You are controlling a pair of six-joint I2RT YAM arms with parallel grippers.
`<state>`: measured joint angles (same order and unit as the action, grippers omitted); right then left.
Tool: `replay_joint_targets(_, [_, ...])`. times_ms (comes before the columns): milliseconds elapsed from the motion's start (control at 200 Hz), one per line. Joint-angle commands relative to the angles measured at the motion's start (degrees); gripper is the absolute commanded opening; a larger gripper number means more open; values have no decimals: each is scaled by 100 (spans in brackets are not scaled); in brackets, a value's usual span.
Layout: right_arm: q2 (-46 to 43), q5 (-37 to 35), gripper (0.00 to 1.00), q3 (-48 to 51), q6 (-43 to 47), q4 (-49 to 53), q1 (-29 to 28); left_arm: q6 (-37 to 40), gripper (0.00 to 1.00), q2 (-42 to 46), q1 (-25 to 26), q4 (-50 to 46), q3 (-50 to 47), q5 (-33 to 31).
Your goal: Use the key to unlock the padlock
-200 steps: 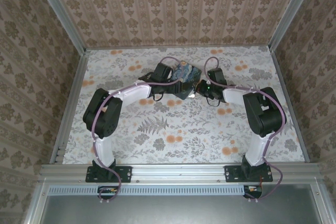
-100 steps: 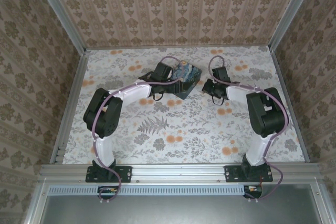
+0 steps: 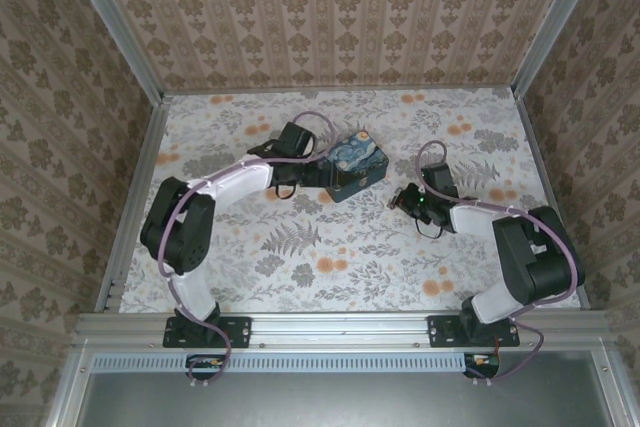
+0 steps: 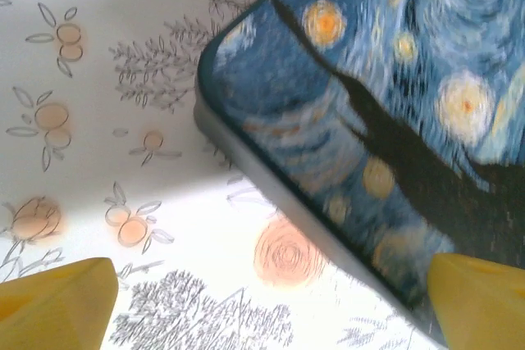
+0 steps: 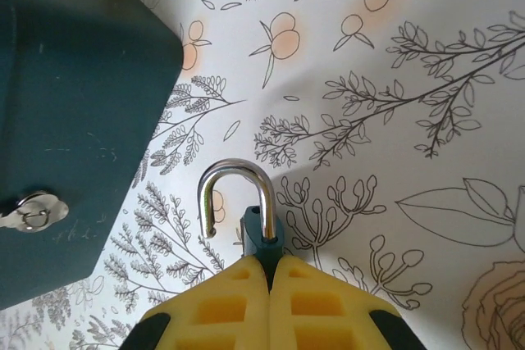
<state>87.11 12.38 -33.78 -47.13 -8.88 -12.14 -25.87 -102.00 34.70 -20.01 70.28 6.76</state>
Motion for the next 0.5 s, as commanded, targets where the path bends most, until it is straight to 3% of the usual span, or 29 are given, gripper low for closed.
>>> replay_joint_targets(0, [-203, 46, 4, 226, -60, -42, 226, -38, 100, 596, -163, -151, -210, 285])
replay_joint_targets(135, [-694, -74, 49, 258, 91, 413, 615, -85, 100, 1309, -381, -118, -483, 243])
replay_joint_targets(195, [-1086, -141, 61, 213, 156, 679, 770, -79, 100, 1650, -498, -155, -595, 150])
replay_joint_targets(335, [-1728, -249, 83, -16, 320, 1153, 1008, 13, 100, 2433, -804, -290, -858, -171])
replay_joint_targets(495, [-2174, -403, 95, -435, 530, 1528, 1201, 234, 100, 3293, -1348, -256, -1281, -964])
